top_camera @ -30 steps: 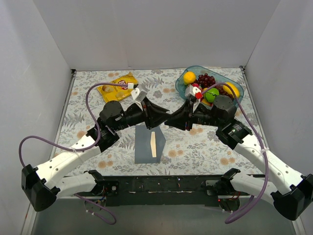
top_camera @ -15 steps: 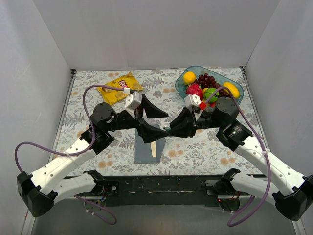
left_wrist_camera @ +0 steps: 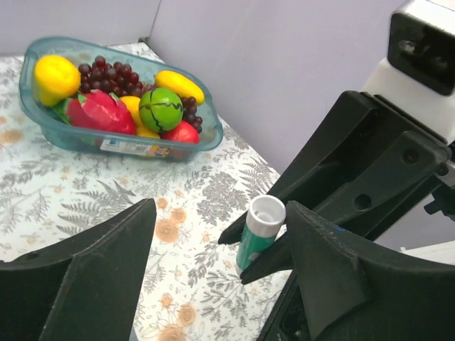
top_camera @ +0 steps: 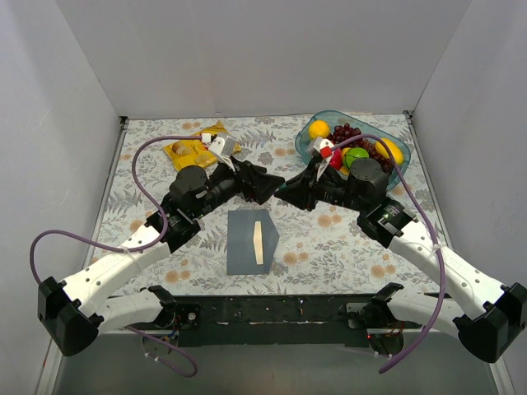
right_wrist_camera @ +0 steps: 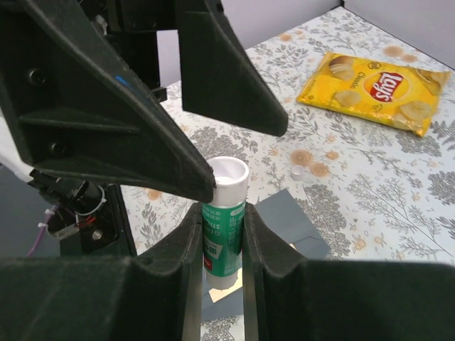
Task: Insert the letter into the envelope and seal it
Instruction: Unscrew the solid glue.
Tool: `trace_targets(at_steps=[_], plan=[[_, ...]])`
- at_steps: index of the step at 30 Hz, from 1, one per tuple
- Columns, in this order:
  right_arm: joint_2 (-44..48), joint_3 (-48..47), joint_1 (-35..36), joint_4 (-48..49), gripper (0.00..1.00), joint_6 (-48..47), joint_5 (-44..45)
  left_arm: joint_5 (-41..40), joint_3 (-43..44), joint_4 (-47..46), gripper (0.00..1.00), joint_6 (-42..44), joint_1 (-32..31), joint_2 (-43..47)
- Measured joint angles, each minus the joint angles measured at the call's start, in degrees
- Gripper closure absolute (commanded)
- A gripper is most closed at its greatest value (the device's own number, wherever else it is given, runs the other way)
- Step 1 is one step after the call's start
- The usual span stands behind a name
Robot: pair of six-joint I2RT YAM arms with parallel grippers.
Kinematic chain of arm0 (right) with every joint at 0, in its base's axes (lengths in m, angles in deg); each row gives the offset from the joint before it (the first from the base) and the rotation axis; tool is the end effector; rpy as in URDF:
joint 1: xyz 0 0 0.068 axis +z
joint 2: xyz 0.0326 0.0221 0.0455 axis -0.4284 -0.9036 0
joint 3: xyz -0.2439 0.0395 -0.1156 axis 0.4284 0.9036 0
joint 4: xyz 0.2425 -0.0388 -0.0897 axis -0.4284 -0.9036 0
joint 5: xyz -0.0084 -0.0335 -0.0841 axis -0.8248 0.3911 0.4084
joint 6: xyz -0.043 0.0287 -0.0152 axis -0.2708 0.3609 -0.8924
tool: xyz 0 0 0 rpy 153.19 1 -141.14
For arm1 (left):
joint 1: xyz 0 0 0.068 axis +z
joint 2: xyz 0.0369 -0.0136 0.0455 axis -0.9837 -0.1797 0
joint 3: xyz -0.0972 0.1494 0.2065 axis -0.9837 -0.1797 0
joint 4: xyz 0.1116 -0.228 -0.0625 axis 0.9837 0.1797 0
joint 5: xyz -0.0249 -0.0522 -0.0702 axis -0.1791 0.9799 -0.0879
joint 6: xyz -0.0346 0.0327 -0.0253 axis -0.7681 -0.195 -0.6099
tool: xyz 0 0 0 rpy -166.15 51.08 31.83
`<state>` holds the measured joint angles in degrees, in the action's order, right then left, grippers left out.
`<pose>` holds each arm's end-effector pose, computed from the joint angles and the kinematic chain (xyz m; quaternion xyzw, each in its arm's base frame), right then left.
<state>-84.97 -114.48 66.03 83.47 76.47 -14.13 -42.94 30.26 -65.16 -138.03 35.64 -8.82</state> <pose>0.1711 0.1679 0.3758 -0.3405 0.6268 0.4355 0.5491 0.1748 -0.1769 0.3771 -0.0714 0.6934 -0.6158 0.3672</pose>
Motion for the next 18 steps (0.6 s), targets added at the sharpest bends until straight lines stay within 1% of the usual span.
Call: trace_targets(at_steps=[5, 8, 10, 13, 16, 18], plan=[[-0.07, -0.15, 0.0, -0.42, 0.99, 1.18, 2.82, -1.77, 0.0, 0.92, 0.32, -1.18, 0.02, -0.94], [-0.22, -0.26, 0.0, -0.39, 0.99, 1.6, 3.15, -1.77, 0.0, 0.44, 0.36, -1.44, 0.02, -0.94], [-0.37, -0.28, 0.0, -0.33, 0.99, 2.08, 3.21, -1.73, 0.0, 0.11, 0.44, -1.62, 0.02, -0.94], [-0.42, -0.28, 0.0, -0.31, 0.99, 2.64, 3.28, -1.31, 0.0, -0.44, 0.52, -1.9, 0.02, -0.98], [-0.42, -0.28, 0.0, 0.07, 0.99, 2.89, 3.39, -0.09, 0.0, -1.27, 0.52, -2.1, 0.02, -1.16], [-0.42, -0.28, 0.0, 0.42, 0.99, 3.1, 3.39, 0.85, -0.02, -1.73, 0.5, -2.27, 0.02, -1.44]])
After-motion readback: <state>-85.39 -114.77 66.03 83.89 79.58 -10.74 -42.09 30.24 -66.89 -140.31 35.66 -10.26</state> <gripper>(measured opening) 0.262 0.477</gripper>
